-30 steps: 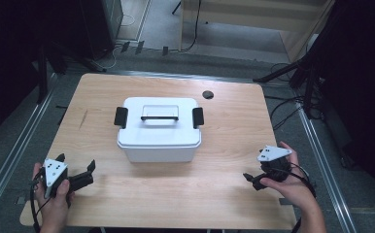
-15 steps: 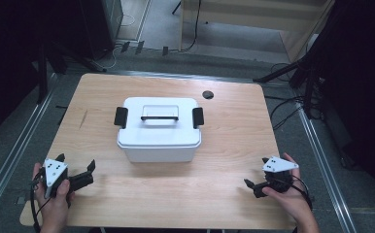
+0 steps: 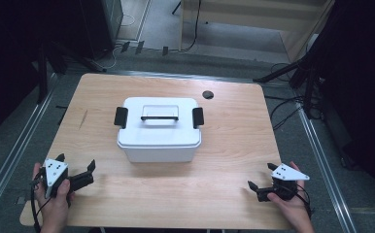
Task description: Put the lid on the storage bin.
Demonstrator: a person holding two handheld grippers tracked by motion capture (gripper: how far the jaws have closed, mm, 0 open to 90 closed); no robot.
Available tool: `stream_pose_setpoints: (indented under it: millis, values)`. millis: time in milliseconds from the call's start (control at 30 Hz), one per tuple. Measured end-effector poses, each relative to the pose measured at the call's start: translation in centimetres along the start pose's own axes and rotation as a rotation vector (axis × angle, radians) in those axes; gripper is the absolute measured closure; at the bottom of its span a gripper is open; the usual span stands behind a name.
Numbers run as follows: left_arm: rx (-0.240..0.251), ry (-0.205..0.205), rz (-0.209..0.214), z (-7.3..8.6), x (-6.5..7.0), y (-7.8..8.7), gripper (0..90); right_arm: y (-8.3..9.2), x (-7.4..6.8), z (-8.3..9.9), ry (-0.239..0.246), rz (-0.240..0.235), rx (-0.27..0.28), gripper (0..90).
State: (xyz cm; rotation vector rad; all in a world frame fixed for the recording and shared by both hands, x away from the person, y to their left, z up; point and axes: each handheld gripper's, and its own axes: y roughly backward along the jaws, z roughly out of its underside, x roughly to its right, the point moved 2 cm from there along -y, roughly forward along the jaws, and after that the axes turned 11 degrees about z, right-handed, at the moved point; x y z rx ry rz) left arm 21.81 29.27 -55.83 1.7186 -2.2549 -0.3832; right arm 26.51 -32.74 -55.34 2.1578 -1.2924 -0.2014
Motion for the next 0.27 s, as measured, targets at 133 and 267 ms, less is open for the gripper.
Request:
stream_pose_setpoints:
  millis: [133, 267]
  values:
    - [-0.004, -0.003, -0.001, 0.01, 0.06, 0.02, 0.0, 0.21, -0.02, 0.26, -0.013, -0.011, 0.012, 0.0]
    - [-0.004, -0.004, -0.001, 0.01, 0.05, 0.03, 0.0, 0.16, -0.03, 0.26, -0.014, -0.011, 0.011, 0.0]
